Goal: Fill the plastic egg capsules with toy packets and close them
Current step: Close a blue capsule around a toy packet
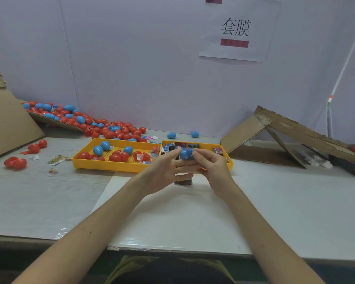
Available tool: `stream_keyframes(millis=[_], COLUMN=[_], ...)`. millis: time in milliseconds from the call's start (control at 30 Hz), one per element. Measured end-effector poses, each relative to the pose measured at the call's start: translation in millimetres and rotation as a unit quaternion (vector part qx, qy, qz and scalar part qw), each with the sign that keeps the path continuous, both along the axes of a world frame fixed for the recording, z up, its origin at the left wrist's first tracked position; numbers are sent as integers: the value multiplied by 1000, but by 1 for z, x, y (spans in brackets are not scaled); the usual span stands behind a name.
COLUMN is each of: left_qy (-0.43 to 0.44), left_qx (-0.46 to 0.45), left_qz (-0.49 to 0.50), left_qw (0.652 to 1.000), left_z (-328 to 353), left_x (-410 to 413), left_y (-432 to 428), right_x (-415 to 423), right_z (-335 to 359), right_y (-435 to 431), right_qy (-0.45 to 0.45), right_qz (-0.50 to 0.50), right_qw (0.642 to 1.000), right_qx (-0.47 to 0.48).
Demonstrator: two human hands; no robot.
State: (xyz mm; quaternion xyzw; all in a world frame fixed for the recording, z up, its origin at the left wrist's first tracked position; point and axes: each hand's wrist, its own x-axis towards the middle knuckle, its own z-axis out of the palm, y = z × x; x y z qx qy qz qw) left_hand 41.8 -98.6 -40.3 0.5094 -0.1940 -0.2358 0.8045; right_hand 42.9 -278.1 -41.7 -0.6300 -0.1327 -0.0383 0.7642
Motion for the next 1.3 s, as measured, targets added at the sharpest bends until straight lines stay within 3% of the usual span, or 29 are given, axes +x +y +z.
stream_keyframes(millis=[300,600,867,1300], left_qy=[-39,-41,-26,-17], left_qx=[4,4,-3,25], left_qz=[-3,-17,2,51], left_qw=[999,999,1000,998], left_z=[-1,-4,-5,-3], left_x=[2,4,4,0], left_y=[1,0,-3,-8], right_x=[-1,1,-1,-1], right_z=[-2,-1,-1,-2], right_y=[2,0,2,3], right_qy=[-63,-38,-96,-109], right_qz=[-38,-15,-126,-130], right_qw=[994,999,983,980], right_qx=[-77,-36,-92,-103])
